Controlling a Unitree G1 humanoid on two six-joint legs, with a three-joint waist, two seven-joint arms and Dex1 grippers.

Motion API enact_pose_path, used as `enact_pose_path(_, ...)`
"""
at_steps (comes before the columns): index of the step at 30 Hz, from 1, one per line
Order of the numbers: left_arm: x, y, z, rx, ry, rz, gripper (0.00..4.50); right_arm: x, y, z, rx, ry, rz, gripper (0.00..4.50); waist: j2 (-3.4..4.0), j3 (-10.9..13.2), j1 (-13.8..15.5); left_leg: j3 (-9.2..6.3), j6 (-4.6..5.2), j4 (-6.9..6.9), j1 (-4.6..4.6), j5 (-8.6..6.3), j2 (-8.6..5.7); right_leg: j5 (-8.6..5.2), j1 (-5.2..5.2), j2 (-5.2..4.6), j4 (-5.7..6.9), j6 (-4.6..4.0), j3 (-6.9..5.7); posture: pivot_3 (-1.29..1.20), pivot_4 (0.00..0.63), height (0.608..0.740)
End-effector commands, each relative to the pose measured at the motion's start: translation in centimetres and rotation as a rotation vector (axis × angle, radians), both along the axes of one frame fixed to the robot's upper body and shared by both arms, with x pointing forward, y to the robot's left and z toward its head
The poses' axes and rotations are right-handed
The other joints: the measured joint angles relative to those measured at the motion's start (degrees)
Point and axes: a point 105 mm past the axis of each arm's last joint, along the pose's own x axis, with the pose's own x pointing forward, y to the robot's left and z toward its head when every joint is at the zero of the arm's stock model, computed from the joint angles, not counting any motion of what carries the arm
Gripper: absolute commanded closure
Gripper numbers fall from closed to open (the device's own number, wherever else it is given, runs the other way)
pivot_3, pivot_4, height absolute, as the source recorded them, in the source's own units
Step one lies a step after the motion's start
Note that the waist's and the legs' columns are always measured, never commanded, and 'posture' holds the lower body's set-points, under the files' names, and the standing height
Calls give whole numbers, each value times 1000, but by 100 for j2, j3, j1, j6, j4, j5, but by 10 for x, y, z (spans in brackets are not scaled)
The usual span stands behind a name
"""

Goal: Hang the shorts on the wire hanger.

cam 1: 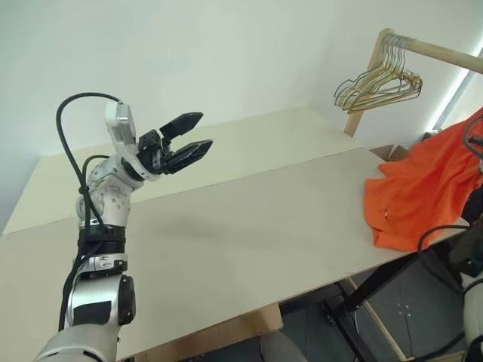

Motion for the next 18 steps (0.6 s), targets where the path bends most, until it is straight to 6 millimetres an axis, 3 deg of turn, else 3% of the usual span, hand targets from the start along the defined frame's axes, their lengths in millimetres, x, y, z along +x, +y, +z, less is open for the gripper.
enact_pose_path(1,-4,0,8,24,-34,11,40,0,-6,24,-20,-103,-21,4500,0,0,0,1,0,-2,1,0,0,0,3,0,-3,0,0,-274,0,740)
enact_pose_path(11,-6,-2,6,25,-28,12,40,4,-2,3,182,-169,-23,4500,-5,5,25,-1,0,-28,17,0,1,7,72,0,-62,9,-15,-270,0,740)
enact_pose_path(18,-6,-2,5,26,-19,12,40,-2,-10,-1,204,-194,-65,4500,-6,7,126,-4,0,-29,24,0,1,18,75,0,-92,15,-33,-269,0,740)
